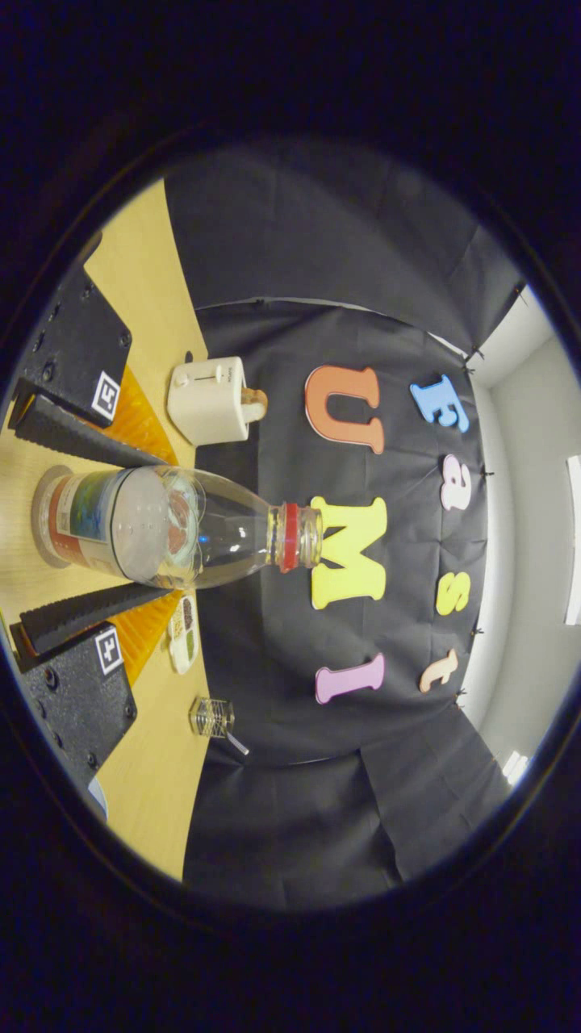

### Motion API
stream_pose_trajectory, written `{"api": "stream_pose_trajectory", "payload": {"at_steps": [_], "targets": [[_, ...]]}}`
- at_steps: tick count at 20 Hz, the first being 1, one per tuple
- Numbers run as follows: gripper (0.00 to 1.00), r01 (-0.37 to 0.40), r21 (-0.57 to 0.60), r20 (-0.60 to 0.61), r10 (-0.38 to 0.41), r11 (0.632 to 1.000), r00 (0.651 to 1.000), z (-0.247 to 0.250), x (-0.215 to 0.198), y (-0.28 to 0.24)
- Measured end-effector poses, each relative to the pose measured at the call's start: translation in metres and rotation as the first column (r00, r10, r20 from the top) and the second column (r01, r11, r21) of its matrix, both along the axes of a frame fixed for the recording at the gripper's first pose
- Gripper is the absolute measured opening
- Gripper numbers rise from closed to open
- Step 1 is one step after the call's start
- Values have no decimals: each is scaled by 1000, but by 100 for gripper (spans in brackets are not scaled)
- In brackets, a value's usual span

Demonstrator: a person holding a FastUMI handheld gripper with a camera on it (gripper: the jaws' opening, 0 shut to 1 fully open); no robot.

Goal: Take the bottle from table, then pour the juice into the cup, finally place the bottle on the coaster

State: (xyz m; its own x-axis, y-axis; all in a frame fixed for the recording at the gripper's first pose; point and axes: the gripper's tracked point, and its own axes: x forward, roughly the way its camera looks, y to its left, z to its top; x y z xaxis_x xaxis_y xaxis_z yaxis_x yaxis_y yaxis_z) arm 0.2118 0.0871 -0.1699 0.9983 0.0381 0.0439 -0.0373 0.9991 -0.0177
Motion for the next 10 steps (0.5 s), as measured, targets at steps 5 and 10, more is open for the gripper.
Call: {"api": "stream_pose_trajectory", "payload": {"at_steps": [5, 10], "targets": [[79, 14, -34, -26, -15, 999, 1000, -18, 11, -1], [81, 16, -21, -28, -17, 1000, 999, -22, 14, -2]]}}
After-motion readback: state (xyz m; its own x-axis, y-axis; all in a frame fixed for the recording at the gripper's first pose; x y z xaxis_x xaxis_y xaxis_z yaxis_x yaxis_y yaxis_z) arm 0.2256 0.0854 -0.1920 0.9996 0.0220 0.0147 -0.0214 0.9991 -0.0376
